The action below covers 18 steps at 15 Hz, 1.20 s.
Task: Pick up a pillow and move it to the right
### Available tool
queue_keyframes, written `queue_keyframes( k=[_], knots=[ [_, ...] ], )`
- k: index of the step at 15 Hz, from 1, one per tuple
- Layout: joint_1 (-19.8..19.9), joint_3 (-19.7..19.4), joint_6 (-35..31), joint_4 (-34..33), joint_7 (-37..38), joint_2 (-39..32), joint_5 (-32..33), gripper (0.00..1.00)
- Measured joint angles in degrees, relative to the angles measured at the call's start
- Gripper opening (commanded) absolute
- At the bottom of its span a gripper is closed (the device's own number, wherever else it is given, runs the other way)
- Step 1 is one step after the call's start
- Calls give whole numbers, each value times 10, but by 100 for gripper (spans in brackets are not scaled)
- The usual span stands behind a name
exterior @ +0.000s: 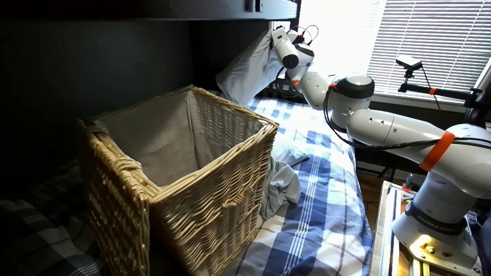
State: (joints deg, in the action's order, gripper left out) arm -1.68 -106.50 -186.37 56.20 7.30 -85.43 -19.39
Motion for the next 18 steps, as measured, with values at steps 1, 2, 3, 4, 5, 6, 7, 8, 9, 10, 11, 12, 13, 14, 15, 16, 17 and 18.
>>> queue_keyframes(
  k=[1, 2, 3, 4, 5, 6, 7, 8, 9, 10, 11, 12, 13, 14, 15, 16, 17, 18],
  knots=[
    [13, -25, 18, -6, 39, 0, 18, 5],
    [27, -50, 49, -19, 77, 0, 38, 43],
    [40, -73, 91, -38, 114, 0, 68, 45],
    [51, -89, 140, -62, 155, 0, 108, 50],
    [61, -97, 189, -87, 195, -1, 156, 57],
    [68, -97, 238, -111, 229, -2, 206, 66],
    [74, -91, 287, -135, 254, -3, 254, 73],
    [77, -78, 334, -155, 268, -4, 300, 82],
    [78, -55, 383, -176, 272, -5, 349, 89],
    [79, -25, 424, -198, 267, -6, 390, 97],
    [79, 13, 450, -217, 251, -7, 422, 100],
    [79, 53, 460, -232, 230, -8, 446, 100],
    [78, 96, 462, -245, 210, -9, 470, 100],
    [75, 140, 462, -254, 192, -10, 493, 100],
    [71, 186, 462, -260, 173, -11, 517, 100],
    [64, 229, 461, -262, 154, -12, 538, 100],
    [54, 268, 459, -261, 132, -13, 551, 100],
    [45, 300, 457, -259, 108, -14, 554, 100]
  ],
)
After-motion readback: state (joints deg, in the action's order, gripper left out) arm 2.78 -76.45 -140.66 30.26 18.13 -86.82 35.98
